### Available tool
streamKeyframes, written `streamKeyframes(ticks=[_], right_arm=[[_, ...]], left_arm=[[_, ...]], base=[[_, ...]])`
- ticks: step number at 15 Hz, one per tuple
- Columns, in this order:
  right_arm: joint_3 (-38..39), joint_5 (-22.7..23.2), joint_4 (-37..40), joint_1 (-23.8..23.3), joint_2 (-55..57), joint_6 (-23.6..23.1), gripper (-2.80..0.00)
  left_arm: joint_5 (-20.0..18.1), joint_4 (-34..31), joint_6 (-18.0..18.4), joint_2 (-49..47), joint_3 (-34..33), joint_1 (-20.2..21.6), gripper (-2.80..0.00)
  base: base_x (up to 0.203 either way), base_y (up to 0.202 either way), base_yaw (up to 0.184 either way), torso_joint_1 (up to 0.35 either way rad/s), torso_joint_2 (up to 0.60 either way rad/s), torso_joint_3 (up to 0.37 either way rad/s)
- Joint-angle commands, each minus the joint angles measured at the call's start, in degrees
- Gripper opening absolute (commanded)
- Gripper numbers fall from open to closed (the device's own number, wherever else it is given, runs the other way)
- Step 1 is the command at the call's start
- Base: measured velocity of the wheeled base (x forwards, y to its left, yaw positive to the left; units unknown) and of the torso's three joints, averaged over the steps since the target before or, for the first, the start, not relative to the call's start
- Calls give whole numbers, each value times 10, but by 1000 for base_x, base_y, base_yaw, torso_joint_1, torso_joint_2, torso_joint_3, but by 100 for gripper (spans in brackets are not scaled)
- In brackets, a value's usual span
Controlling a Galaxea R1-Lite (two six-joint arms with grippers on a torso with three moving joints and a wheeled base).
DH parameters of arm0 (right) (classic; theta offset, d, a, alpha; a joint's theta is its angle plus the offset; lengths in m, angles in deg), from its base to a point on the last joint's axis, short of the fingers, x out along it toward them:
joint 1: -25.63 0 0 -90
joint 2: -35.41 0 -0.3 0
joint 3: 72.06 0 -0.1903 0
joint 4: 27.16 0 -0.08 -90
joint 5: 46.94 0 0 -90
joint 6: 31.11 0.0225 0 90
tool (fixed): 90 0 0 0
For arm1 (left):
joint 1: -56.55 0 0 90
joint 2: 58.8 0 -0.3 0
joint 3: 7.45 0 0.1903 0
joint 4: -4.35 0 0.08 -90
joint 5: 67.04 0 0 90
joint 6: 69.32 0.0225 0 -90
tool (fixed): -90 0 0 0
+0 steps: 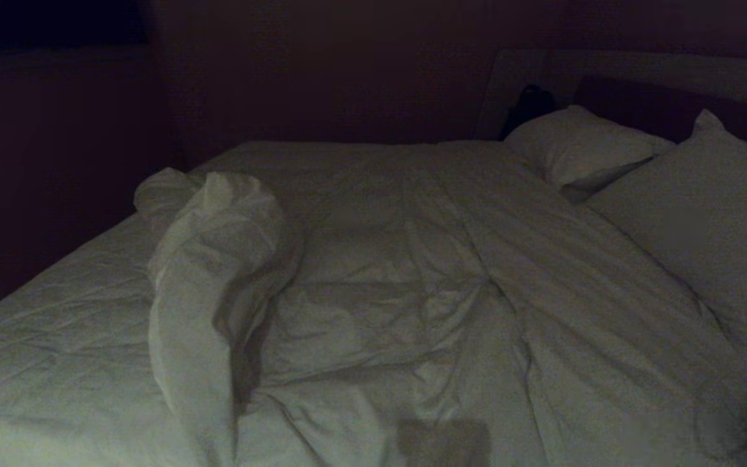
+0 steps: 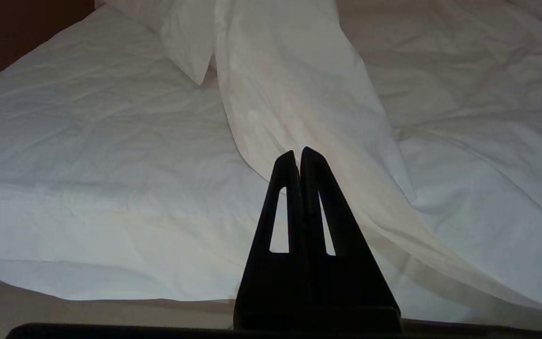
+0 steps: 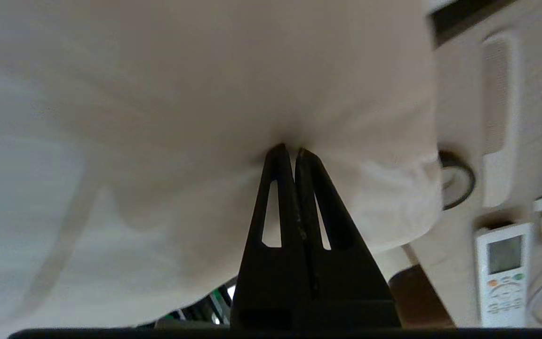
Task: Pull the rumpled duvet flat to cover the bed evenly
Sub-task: Flatten the corners of the folded blanket
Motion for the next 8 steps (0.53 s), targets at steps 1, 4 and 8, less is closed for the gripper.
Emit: streamKeyframes(ticks=[1, 4, 8], right_arm=[[21, -2, -54, -1, 37, -1, -280], [55, -5, -107, -1, 67, -1, -280], [83, -5, -152, -1, 88, -1, -280]], left_arm=[[0, 0, 0, 0, 0, 0, -280], [0, 0, 0, 0, 0, 0, -280], [0, 0, 0, 0, 0, 0, -280]], base=[[0, 0, 0, 0, 0, 0], [0, 0, 0, 0, 0, 0], [0, 0, 0, 0, 0, 0]])
